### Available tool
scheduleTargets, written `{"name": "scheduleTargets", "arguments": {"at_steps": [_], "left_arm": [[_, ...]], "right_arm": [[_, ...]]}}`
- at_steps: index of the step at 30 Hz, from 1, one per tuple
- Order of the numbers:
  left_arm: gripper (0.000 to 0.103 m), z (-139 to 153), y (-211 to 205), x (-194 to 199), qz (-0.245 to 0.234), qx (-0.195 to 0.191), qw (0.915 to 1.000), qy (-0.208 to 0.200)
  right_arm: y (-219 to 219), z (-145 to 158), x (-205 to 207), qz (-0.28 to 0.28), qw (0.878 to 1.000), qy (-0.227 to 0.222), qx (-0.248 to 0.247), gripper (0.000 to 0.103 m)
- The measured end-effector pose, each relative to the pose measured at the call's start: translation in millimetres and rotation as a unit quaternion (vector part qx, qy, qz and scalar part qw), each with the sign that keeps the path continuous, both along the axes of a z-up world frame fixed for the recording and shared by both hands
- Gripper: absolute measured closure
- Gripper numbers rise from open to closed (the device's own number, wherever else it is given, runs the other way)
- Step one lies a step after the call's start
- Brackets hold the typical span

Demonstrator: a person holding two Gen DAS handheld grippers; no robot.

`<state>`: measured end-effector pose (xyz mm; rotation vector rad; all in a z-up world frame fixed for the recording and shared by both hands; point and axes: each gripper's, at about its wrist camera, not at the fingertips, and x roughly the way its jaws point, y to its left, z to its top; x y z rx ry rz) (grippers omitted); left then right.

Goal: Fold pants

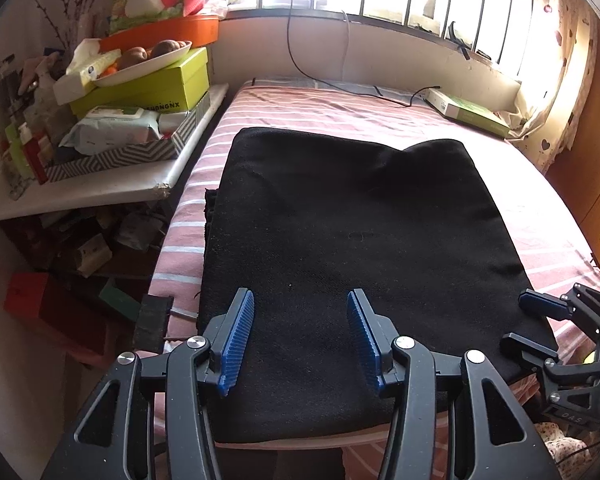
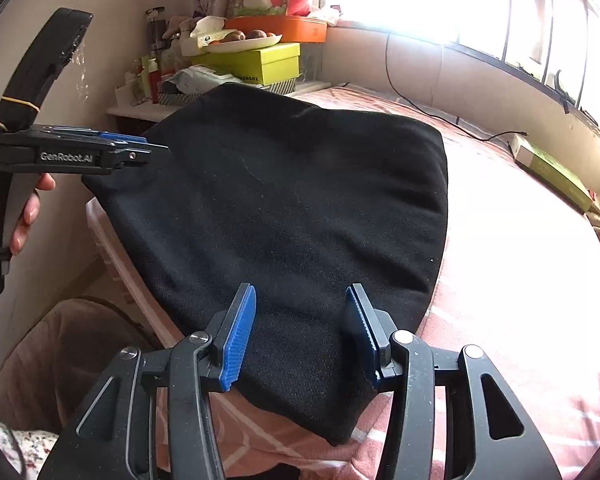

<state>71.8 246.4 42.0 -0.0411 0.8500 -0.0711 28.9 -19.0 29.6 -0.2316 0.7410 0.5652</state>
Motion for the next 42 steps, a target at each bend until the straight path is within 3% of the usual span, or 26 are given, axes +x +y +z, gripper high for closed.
{"name": "scheduleTargets", "arguments": {"at_steps": [3, 6, 11, 19, 23, 24, 26, 29, 31, 36, 38, 42], "left_arm": [[0.028, 0, 0, 0, 0.0, 0.0, 1.0, -0.001], [0.028, 0, 0, 0, 0.002, -0.006, 1.0, -0.003], [0.028, 1, -1, 1, 0.003, -0.002, 1.0, -0.002], [0.028, 12, 24, 10, 0.003, -0.042, 0.999, -0.015], [0.015, 16, 46, 28, 0.006, -0.082, 0.9966, -0.004], [0.015, 15, 51, 35, 0.004, -0.095, 0.9955, 0.01], [0.015, 5, 61, 49, 0.008, -0.118, 0.9922, 0.039], [0.015, -12, 74, 67, 0.009, -0.177, 0.9807, 0.083], [0.014, -23, 78, 76, 0.01, -0.196, 0.9748, 0.106], [0.013, -33, 80, 85, -0.005, -0.231, 0.9652, 0.122], [0.013, -35, 81, 87, -0.013, -0.237, 0.9631, 0.128], [0.011, -43, 86, 93, -0.021, -0.263, 0.9537, 0.145]], "right_arm": [[-14, 8, -1, 0.01, 0.999, 0.012, 0.035, 0.055], [-14, -5, 2, 0.007, 1.0, 0.022, 0.013, 0.055], [-4, 1, 8, 0.009, 1.0, 0.018, 0.003, 0.055], [-42, 19, 33, -0.043, 0.995, 0.032, 0.085, 0.055], [-72, 22, 54, -0.094, 0.985, 0.05, 0.134, 0.055], [-77, 20, 62, -0.104, 0.982, 0.062, 0.146, 0.053], [-85, 14, 77, -0.112, 0.974, 0.091, 0.174, 0.041], [-93, 4, 96, -0.109, 0.962, 0.131, 0.214, 0.04], [-94, -4, 105, -0.115, 0.958, 0.147, 0.217, 0.04], [-97, -25, 129, -0.118, 0.94, 0.2, 0.25, 0.04], [-98, -27, 134, -0.115, 0.937, 0.199, 0.262, 0.04], [-88, -32, 147, -0.078, 0.929, 0.227, 0.281, 0.04]]}}
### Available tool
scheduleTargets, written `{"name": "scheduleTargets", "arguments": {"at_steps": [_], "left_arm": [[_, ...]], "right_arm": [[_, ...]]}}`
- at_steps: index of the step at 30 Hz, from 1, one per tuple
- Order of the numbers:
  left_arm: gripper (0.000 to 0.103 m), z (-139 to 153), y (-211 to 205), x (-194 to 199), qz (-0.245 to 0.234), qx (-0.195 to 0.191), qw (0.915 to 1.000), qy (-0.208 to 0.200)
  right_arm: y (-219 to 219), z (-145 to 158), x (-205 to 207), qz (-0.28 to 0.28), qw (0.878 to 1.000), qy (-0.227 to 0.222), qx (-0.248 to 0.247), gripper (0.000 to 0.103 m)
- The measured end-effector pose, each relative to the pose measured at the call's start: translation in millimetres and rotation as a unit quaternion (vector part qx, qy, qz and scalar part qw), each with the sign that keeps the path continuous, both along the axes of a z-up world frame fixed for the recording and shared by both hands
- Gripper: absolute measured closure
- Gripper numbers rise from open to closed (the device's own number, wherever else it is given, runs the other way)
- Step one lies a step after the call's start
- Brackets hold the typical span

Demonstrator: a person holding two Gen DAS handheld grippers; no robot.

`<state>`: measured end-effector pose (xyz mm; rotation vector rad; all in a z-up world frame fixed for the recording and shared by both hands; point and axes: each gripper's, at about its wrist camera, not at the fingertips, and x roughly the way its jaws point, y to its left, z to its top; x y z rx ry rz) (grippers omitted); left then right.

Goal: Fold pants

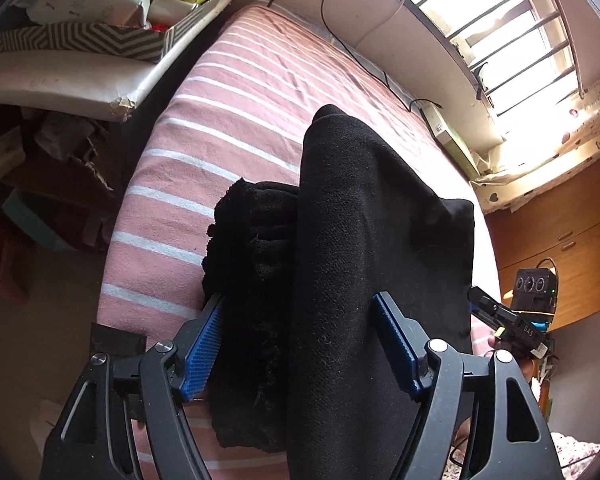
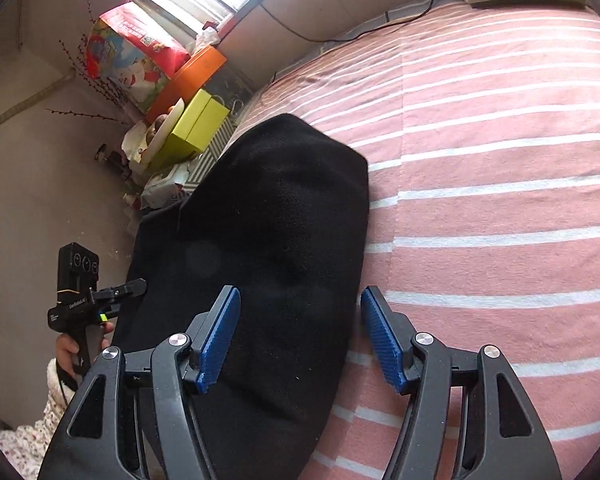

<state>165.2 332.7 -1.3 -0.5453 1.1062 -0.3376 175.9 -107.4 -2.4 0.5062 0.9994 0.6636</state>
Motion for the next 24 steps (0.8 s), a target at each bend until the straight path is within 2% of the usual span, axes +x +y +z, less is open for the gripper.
{"name": "scheduleTargets", "arguments": {"at_steps": [2, 5, 9, 13, 16, 19, 20, 24], "left_arm": [[0.01, -4, 2, 3, -0.003, -0.016, 0.9998, 0.008], [0.008, -5, -1, 10, -0.016, -0.016, 0.9996, 0.016], [0.004, -2, -12, 18, -0.032, 0.01, 0.9991, 0.025], [0.004, -2, -16, 23, -0.035, 0.011, 0.9989, 0.027], [0.004, -1, -17, 22, -0.048, 0.021, 0.9982, 0.028], [0.006, -2, -12, 20, -0.045, 0.011, 0.9985, 0.028], [0.008, -3, -11, 19, -0.044, 0.007, 0.9987, 0.027], [0.009, -6, -10, 19, -0.033, -0.01, 0.9991, 0.024]], "right_arm": [[5, 1, 4, 0.004, 1.0, -0.004, 0.0, 0.038], [10, 2, 10, 0.012, 1.0, -0.006, -0.003, 0.036], [9, 0, 16, 0.019, 1.0, 0.003, 0.012, 0.035], [6, -3, 22, 0.007, 0.999, 0.021, 0.033, 0.035], [10, -1, 22, 0.015, 1.0, 0.015, 0.019, 0.035], [13, 1, 16, 0.012, 1.0, 0.005, -0.018, 0.054], [13, 2, 14, 0.016, 1.0, -0.001, -0.015, 0.06], [6, -10, 18, 0.015, 0.999, 0.016, 0.027, 0.061]]}}
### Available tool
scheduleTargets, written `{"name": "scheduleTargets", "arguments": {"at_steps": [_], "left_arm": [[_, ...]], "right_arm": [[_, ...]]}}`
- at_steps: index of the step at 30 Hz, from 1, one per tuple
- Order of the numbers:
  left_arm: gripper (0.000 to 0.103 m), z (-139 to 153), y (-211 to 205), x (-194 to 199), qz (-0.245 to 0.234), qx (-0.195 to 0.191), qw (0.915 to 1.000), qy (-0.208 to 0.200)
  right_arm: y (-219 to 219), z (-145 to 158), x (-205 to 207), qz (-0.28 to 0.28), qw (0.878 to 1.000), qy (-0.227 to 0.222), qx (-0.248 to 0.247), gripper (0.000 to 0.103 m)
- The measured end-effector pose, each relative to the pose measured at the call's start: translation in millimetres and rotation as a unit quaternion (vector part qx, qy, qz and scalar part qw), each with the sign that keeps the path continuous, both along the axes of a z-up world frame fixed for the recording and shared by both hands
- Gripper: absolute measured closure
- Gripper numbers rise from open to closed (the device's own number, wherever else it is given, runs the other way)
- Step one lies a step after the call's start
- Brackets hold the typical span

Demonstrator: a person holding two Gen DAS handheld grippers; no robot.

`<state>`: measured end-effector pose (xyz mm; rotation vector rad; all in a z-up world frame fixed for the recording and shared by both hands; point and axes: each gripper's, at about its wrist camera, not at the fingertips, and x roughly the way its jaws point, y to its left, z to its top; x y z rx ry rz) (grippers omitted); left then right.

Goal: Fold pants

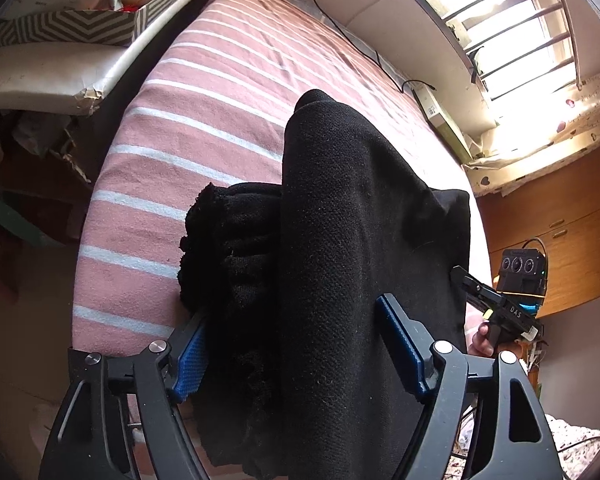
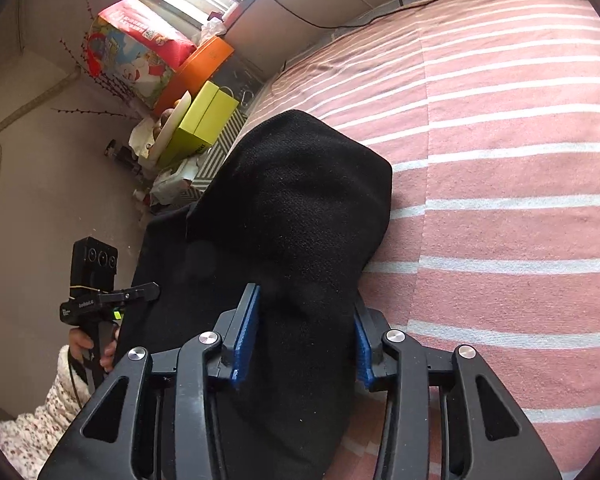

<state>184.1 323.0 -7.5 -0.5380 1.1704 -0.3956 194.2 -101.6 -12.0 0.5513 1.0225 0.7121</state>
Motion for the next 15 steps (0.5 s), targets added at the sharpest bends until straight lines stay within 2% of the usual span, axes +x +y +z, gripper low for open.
{"name": "scheduleTargets", "arguments": {"at_steps": [4, 5, 7, 8, 10, 12, 15], "left_arm": [[0.011, 2, -9, 2, -0.001, 0.005, 1.0, -0.003], [0.017, 3, -14, 3, -0.003, -0.002, 1.0, -0.004], [0.021, 7, -20, 1, -0.004, 0.024, 0.9997, -0.008], [0.024, 10, -19, 0, -0.002, 0.025, 0.9996, -0.012], [0.032, 14, -15, -2, 0.013, 0.012, 0.9998, -0.013], [0.04, 22, -13, -6, 0.026, 0.0, 0.9994, -0.023], [0.043, 31, -19, -12, 0.033, 0.006, 0.9987, -0.038]], "right_arm": [[4, 4, 2, 0.001, 1.0, -0.004, -0.01, 0.061], [5, 6, 1, 0.0, 1.0, -0.008, -0.013, 0.068], [5, 13, -4, 0.001, 1.0, -0.025, 0.005, 0.077], [3, 17, -6, -0.001, 0.999, -0.031, 0.021, 0.081], [0, 27, -9, 0.002, 0.998, -0.042, 0.045, 0.083], [3, 39, -13, 0.012, 0.997, -0.064, 0.035, 0.084], [4, 51, -18, 0.025, 0.995, -0.073, 0.07, 0.085]]}}
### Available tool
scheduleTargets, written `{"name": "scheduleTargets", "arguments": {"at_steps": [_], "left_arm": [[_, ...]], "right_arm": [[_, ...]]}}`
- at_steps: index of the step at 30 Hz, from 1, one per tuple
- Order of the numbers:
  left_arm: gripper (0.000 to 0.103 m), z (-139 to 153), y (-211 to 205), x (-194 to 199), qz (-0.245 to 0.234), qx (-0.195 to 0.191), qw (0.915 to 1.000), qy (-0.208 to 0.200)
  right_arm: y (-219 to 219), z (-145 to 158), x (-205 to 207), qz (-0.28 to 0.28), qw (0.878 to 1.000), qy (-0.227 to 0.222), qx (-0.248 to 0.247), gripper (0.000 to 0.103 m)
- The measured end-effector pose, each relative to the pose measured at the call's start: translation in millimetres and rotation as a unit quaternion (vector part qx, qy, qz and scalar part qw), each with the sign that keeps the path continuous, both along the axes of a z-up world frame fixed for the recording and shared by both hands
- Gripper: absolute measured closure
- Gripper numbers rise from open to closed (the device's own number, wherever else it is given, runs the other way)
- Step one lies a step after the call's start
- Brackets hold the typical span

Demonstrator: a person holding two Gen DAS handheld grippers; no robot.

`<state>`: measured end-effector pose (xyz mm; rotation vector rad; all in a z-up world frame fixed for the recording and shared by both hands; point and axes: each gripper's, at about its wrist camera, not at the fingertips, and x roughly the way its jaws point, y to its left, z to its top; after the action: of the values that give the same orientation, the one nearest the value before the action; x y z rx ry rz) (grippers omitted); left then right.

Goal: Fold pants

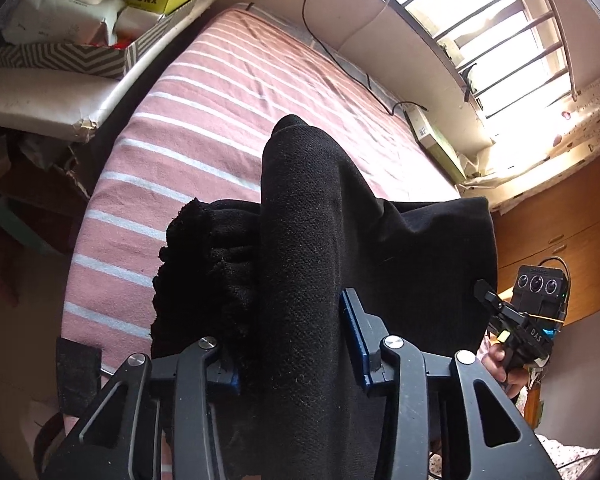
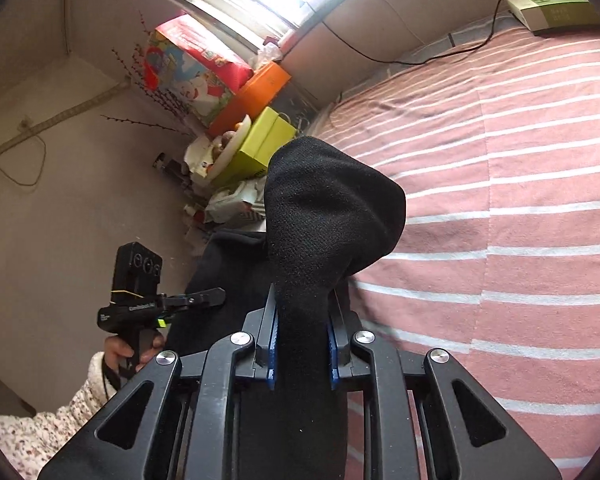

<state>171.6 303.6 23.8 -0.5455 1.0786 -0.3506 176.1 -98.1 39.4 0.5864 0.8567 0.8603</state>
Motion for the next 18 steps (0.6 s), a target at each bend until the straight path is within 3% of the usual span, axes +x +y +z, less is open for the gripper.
{"name": "scheduleTargets", "arguments": {"at_steps": [4, 8, 18], "left_arm": [[0.046, 9, -14, -2, -0.004, -0.01, 0.9999, -0.014], [0.048, 20, -37, 3, -0.021, -0.018, 0.9992, -0.029], [0.048, 37, -117, 47, -0.079, -0.023, 0.9957, -0.043]], "right_arm": [[-5, 16, -8, 0.004, 1.0, -0.03, 0.0, 0.085], [-26, 23, -11, -0.014, 0.999, -0.031, 0.025, 0.085], [-102, 51, -21, -0.085, 0.994, -0.065, 0.008, 0.085]]}}
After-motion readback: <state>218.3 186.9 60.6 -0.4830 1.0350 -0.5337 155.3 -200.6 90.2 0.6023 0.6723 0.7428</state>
